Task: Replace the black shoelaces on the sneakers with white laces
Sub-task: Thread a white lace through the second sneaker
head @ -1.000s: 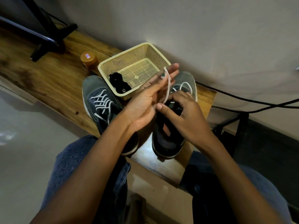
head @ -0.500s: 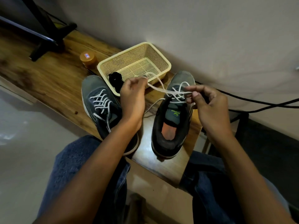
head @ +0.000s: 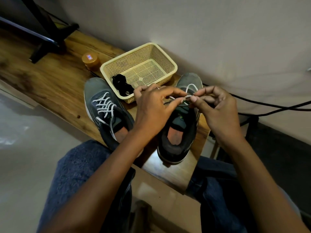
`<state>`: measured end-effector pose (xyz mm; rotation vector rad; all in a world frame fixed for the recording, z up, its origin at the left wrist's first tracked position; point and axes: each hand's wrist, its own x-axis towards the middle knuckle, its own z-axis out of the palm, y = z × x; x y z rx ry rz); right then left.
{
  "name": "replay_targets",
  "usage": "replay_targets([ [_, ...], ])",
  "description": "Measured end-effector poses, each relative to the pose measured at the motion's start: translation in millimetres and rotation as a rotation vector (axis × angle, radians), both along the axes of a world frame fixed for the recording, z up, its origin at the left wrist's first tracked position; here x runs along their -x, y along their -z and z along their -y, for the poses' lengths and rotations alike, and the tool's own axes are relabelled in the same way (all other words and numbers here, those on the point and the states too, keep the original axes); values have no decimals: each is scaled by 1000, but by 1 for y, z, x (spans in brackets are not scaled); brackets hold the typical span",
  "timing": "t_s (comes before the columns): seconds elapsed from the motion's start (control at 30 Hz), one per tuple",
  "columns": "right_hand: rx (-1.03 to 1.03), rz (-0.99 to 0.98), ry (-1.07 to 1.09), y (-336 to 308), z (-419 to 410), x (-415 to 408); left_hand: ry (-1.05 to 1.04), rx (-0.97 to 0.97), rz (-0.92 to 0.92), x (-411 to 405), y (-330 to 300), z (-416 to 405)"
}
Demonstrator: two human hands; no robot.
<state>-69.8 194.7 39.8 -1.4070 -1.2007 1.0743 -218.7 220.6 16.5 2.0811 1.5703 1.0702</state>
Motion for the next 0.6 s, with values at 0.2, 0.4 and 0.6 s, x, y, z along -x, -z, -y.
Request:
replay_targets([
  [0.2, 115, 210, 130, 2, 1, -11, -28, -1, -145, 0, 2, 2],
  [0.4, 352, 477, -65, 7, 5, -8, -32, -65, -355, -4, 6, 5],
  [0.6, 389, 215, 29, 10, 8, -12, -34, -61, -388, -5, 8, 6],
])
